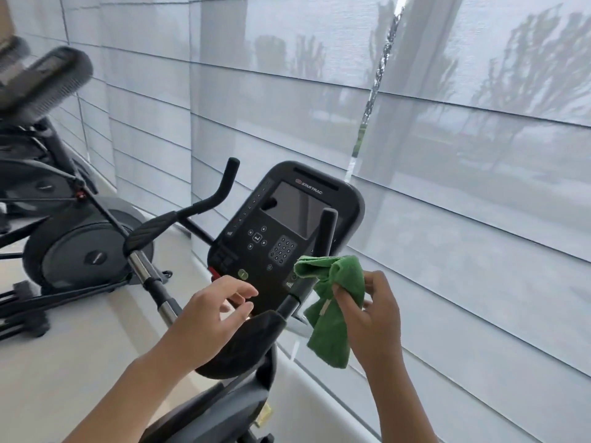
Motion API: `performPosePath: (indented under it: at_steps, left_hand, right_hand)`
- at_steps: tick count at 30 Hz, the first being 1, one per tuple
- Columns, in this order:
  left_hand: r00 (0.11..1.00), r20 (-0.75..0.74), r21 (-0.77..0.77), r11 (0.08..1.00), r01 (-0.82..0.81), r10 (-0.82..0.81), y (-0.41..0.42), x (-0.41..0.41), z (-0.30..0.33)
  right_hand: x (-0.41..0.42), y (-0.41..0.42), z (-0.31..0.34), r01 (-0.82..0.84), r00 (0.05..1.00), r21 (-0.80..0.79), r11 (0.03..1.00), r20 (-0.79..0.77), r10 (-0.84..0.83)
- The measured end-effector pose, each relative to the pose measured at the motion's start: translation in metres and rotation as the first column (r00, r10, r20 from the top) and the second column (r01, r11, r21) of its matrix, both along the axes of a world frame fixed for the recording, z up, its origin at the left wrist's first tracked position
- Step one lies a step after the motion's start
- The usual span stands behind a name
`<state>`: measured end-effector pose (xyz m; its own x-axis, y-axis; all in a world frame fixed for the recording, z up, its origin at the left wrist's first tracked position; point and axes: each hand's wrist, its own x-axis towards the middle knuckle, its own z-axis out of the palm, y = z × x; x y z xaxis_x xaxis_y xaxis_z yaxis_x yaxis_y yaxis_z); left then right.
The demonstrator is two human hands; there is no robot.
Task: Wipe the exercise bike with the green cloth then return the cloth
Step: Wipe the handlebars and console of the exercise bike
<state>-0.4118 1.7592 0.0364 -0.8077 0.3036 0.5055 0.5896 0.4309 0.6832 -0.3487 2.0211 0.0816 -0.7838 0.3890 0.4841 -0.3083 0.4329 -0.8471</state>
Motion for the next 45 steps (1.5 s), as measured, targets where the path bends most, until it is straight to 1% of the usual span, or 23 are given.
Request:
performPosePath:
  at_steps: [3,9,13,16,18,19,20,21,23,24,26,28,30,33,36,37,38,40,41,43,44,45]
  left_hand:
    - [1.0,0.006,0.019,1.0,-0.013,0.013,0.004,-0.017,-0.004]
    - [1.0,0.017,0.033,0.999,-0.012,0.012,-0.007,-0.058,-0.021]
    - [0.998,0.054,0.015,0.999,-0.04,0.039,-0.027,-0.094,-0.047]
    - [0.996,0.081,-0.033,0.999,-0.032,0.034,-0.035,-0.119,-0.068]
    - [0.994,0.109,-0.068,0.998,-0.007,0.015,-0.038,-0.132,-0.081]
    - [0.992,0.126,-0.091,0.996,0.01,0.001,-0.038,-0.136,-0.087]
    - [0.99,0.141,-0.12,0.992,0.028,-0.011,-0.038,-0.139,-0.092]
    - [0.988,0.153,-0.153,0.987,0.04,-0.016,-0.039,-0.141,-0.097]
    - [0.988,0.156,-0.197,0.98,0.038,-0.007,-0.039,-0.142,-0.104]
    - [0.99,0.143,-0.2,0.979,0.03,-0.001,-0.039,-0.142,-0.105]
    - [0.992,0.122,-0.206,0.979,0.003,0.023,-0.038,-0.141,-0.105]
    - [0.991,0.124,-0.219,0.975,-0.029,0.057,-0.038,-0.141,-0.105]
    - [0.986,0.145,-0.246,0.968,-0.047,0.085,-0.037,-0.141,-0.104]
    - [0.978,0.175,-0.296,0.954,-0.054,0.11,-0.036,-0.143,-0.104]
    - [0.976,0.197,-0.313,0.949,-0.027,0.093,-0.034,-0.143,-0.105]
    - [0.977,0.191,-0.317,0.948,-0.031,0.095,-0.034,-0.144,-0.105]
    - [0.978,0.182,-0.322,0.946,-0.036,0.1,-0.035,-0.145,-0.104]
    - [0.981,0.168,-0.335,0.941,-0.039,0.101,-0.036,-0.145,-0.104]
    - [0.982,0.162,-0.336,0.941,-0.038,0.098,-0.036,-0.144,-0.104]
    - [0.985,0.143,-0.327,0.944,-0.045,0.097,-0.035,-0.141,-0.103]
    - [0.986,0.132,-0.325,0.944,-0.05,0.098,-0.036,-0.14,-0.102]
    - [0.987,0.125,-0.329,0.943,-0.053,0.099,-0.036,-0.139,-0.102]
  right_hand:
    - [-0.012,0.008,0.01,0.026,0.999,0.024,0.999,-0.021,-0.025]
    - [-0.052,0.014,0.031,0.113,0.994,0.12,0.986,-0.008,-0.113]
    - [-0.087,0.01,0.056,0.249,0.967,0.208,0.946,-0.102,-0.232]
    - [-0.117,0.005,0.074,0.407,0.909,0.311,0.859,-0.232,-0.347]
    - [-0.137,-0.001,0.081,0.489,0.869,0.433,0.758,-0.314,-0.381]
    - [-0.148,-0.004,0.081,0.497,0.867,0.504,0.706,-0.318,-0.384]
    - [-0.158,-0.008,0.079,0.474,0.879,0.577,0.665,-0.275,-0.389]
    - [-0.167,-0.013,0.075,0.418,0.898,0.647,0.637,-0.187,-0.399]
    - [-0.18,-0.021,0.063,0.249,0.917,0.735,0.63,0.031,-0.397]
    - [-0.184,-0.023,0.058,0.179,0.915,0.751,0.636,0.109,-0.387]
    - [-0.188,-0.023,0.053,0.124,0.912,0.746,0.654,0.173,-0.371]
    - [-0.193,-0.02,0.056,0.118,0.908,0.718,0.686,0.202,-0.368]
    - [-0.201,-0.017,0.061,0.107,0.886,0.714,0.692,0.248,-0.392]
    - [-0.219,-0.016,0.073,0.114,0.841,0.751,0.651,0.276,-0.465]
    - [-0.241,-0.011,0.089,0.126,0.783,0.788,0.602,0.294,-0.549]
    - [-0.246,-0.009,0.094,0.095,0.775,0.783,0.614,0.329,-0.54]
    - [-0.249,-0.006,0.098,0.056,0.777,0.761,0.647,0.373,-0.506]
    - [-0.246,-0.002,0.1,0.013,0.817,0.66,0.751,0.426,-0.388]
    - [-0.243,0.0,0.097,0.038,0.851,0.601,0.798,0.399,-0.341]
    - [-0.238,-0.002,0.083,0.188,0.908,0.465,0.865,0.253,-0.333]
    - [-0.237,-0.005,0.073,0.289,0.909,0.41,0.865,0.167,-0.383]
    - [-0.237,-0.01,0.064,0.389,0.885,0.394,0.833,0.093,-0.457]
